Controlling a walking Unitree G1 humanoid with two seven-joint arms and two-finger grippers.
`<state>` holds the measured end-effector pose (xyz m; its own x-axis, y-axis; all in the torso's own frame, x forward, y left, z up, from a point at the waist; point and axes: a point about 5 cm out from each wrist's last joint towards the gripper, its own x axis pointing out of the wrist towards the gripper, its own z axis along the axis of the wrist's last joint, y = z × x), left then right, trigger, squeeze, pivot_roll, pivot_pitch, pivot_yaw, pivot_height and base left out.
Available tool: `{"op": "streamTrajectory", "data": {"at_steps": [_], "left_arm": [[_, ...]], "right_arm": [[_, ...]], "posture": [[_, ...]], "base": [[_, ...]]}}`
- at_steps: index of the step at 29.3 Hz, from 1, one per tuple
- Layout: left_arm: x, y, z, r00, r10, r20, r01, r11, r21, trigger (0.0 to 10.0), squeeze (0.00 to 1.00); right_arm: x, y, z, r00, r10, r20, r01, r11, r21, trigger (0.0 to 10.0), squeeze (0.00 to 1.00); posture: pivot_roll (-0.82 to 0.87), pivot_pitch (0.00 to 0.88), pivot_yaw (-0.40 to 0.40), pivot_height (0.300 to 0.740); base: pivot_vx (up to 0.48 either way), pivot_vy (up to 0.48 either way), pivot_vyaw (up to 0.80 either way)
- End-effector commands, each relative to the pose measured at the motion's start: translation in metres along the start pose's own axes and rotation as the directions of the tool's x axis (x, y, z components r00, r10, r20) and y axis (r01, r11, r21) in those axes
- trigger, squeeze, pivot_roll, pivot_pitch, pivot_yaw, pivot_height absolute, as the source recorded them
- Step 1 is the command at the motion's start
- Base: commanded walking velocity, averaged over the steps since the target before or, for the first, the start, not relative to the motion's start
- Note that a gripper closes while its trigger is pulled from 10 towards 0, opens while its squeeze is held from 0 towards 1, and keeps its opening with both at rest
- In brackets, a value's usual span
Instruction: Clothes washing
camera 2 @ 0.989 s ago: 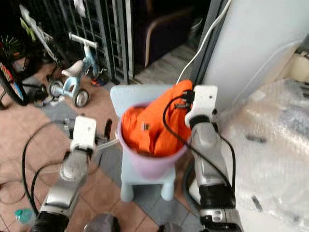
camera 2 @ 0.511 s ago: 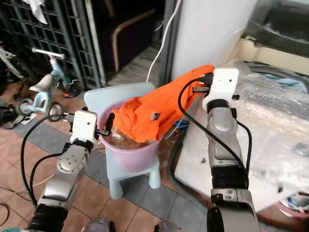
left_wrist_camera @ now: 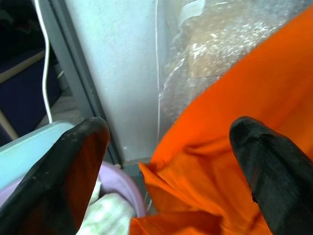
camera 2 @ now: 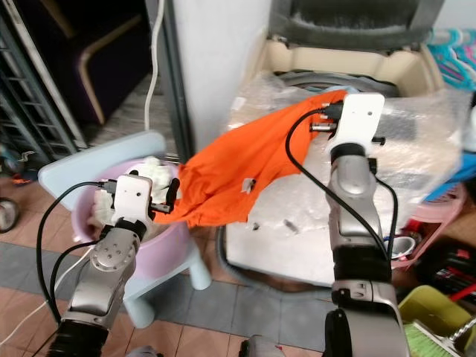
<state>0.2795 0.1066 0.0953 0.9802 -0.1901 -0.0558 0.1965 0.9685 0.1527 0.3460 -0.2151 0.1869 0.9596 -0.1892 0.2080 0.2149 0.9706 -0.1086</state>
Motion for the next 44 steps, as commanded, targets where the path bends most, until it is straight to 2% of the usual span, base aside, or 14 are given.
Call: {"op": "streamTrajectory", "data": {"at_steps": [1,5,10,11,12,15,16,19,21,26,36,39,44], "left_arm": [[0.000,0.010,0.001,1.000,0.023,0.003,-0.023,1.000,0.016,10.0,0.00],[0.000,0.011,0.000,1.000,0.031,-0.005,-0.031,0.999,0.011,10.0,0.00],[-0.002,0.014,0.000,0.996,0.088,0.005,-0.088,0.996,-0.018,10.0,0.00],[-0.002,0.014,0.000,0.996,0.088,0.005,-0.088,0.996,-0.018,10.0,0.00],[-0.003,0.018,-0.002,0.994,0.113,-0.012,-0.113,0.993,-0.025,10.0,0.00],[-0.004,0.020,-0.004,0.991,0.133,-0.021,-0.134,0.991,-0.031,10.0,0.00],[-0.006,0.027,-0.008,0.983,0.181,-0.044,-0.182,0.983,-0.031,10.0,0.00],[-0.011,0.038,-0.015,0.967,0.240,-0.081,-0.244,0.969,-0.032,10.0,0.00],[-0.017,0.048,-0.023,0.950,0.284,-0.130,-0.290,0.956,-0.032,10.0,0.00],[-0.024,0.054,-0.028,0.945,0.291,-0.152,-0.298,0.954,-0.028,10.0,0.00],[-0.023,0.052,-0.026,0.945,0.287,-0.156,-0.299,0.952,-0.063,10.0,0.00],[-0.023,0.051,-0.027,0.948,0.274,-0.163,-0.289,0.955,-0.072,10.0,0.00],[-0.021,0.051,-0.027,0.947,0.273,-0.167,-0.290,0.954,-0.081,10.0,0.00]], "right_arm": [[0.003,0.002,0.011,0.999,-0.002,0.046,0.002,1.000,0.001,10.0,0.00],[0.000,0.004,0.006,0.999,0.019,0.029,-0.019,1.000,0.009,10.0,0.00],[-0.017,0.030,-0.003,0.977,0.212,0.020,-0.213,0.976,0.044,10.0,0.00],[-0.017,0.030,-0.003,0.977,0.212,0.020,-0.213,0.976,0.044,10.0,0.00],[-0.023,0.041,-0.003,0.956,0.291,0.028,-0.293,0.955,0.053,10.0,0.00],[-0.026,0.048,-0.003,0.943,0.331,0.029,-0.332,0.941,0.065,10.0,0.00],[-0.028,0.051,0.000,0.930,0.365,0.047,-0.368,0.927,0.069,10.0,0.00],[-0.029,0.055,0.007,0.909,0.409,0.083,-0.414,0.909,0.052,10.0,0.00],[-0.026,0.056,0.017,0.897,0.424,0.126,-0.433,0.900,0.055,10.0,0.00],[-0.015,0.052,0.033,0.895,0.413,0.169,-0.428,0.901,0.066,10.0,0.00],[-0.008,0.050,0.042,0.882,0.430,0.192,-0.445,0.895,0.040,10.0,0.00],[-0.001,0.048,0.048,0.877,0.434,0.204,-0.447,0.895,0.015,10.0,0.00],[0.014,0.038,0.061,0.894,0.389,0.222,-0.399,0.917,0.004,10.0,0.00]], "posture": [[-0.03,0.000,-0.012,0.740],[-0.03,0.000,-0.013,0.740],[-0.03,0.000,-0.015,0.740],[-0.03,0.000,-0.015,0.740],[-0.03,0.000,-0.013,0.740],[-0.03,0.000,-0.013,0.740],[-0.03,0.000,-0.011,0.740],[-0.03,0.000,-0.010,0.740],[-0.02,0.000,-0.012,0.740],[-0.02,0.000,-0.014,0.740],[-0.02,0.000,-0.011,0.740],[-0.02,0.000,-0.011,0.740],[-0.03,0.000,-0.009,0.740]], "base": [[0.251,-0.401,-0.79],[0.063,-0.100,-0.78],[0.000,0.000,0.00],[0.000,0.000,0.00],[0.000,0.000,0.00],[0.000,0.000,0.00],[0.000,0.000,0.00],[0.000,0.000,0.23],[0.000,0.000,0.67],[0.000,0.000,0.65],[0.025,0.000,0.49],[0.268,0.000,0.00],[0.283,0.000,0.00]]}}
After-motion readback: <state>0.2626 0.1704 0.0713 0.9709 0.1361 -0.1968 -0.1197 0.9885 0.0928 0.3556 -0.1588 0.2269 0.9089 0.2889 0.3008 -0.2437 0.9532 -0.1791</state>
